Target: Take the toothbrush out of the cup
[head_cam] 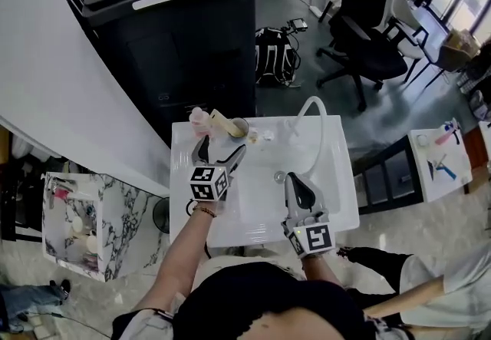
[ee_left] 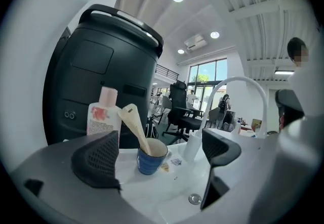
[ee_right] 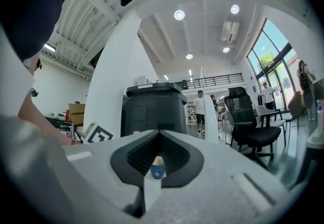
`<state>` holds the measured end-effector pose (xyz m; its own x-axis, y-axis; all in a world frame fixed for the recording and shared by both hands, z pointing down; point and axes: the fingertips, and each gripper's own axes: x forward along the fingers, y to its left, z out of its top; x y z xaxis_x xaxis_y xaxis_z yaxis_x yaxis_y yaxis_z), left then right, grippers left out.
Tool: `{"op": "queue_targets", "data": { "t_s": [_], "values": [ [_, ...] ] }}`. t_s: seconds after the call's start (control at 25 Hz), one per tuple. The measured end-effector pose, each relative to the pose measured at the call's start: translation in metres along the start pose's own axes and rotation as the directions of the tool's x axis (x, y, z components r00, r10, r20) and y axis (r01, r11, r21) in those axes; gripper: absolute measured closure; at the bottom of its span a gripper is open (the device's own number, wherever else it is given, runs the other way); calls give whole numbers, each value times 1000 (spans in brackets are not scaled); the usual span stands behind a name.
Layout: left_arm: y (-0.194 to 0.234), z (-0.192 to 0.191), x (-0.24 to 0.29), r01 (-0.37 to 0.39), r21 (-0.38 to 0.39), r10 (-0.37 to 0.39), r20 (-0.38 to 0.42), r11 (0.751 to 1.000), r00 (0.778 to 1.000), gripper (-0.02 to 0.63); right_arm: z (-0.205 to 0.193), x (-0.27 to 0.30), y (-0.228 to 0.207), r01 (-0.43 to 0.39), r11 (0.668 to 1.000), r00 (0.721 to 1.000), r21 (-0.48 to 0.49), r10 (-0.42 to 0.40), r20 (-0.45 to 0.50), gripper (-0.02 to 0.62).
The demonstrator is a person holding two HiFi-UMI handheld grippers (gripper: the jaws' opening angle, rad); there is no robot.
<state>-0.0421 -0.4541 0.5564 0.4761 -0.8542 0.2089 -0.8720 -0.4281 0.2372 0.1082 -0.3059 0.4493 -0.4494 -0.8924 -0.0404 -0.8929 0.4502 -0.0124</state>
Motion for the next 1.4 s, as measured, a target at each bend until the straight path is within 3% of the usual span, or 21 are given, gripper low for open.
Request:
{"op": "queue_targets", "data": {
  "t_s": [0.32, 0.48, 0.64, 0.72, 0.88, 1.0, 1.16, 1.32, 1.4],
  "values": [
    [27, -23, 44, -39, -65, 34, -83, 997, 996, 112, -5, 16, -2, -46, 999, 999, 7, 47, -12, 591],
    [29, -29, 64, -34, -77, 26, -107, 996, 994, 114, 6, 21, -5, -37, 999, 998, 38, 36, 49, 591],
    [26, -28, 76, -28, -64, 20, -112, 998, 994, 134, -8, 20, -10, -38, 999, 999, 17, 38, -16, 591],
    [28, -26, 79, -39, -56, 33, -106, 998, 994, 193, -1, 22, -10, -39, 999, 999, 27, 38, 20, 591],
    [42, -22, 80, -83, -55, 78, -88, 995, 993, 418, -2, 23, -11, -43, 999, 999, 28, 42, 22, 591],
    [49, -18, 78, -103, -76, 97, -77, 992, 992, 537, -2, 24, -13, -43, 998, 999, 36, 42, 24, 591],
    [44, -12, 76, -78, -77, 73, -62, 994, 995, 575, -2, 24, -13, -46, 998, 999, 45, 45, 29, 591],
    [38, -2, 73, -49, -51, 47, -44, 997, 998, 578, -14, 23, -11, -50, 998, 998, 25, 51, -31, 591],
    [34, 5, 70, -38, -46, 37, -27, 998, 999, 578, -7, 25, -8, -57, 998, 998, 36, 57, 6, 591]
  ]
}}
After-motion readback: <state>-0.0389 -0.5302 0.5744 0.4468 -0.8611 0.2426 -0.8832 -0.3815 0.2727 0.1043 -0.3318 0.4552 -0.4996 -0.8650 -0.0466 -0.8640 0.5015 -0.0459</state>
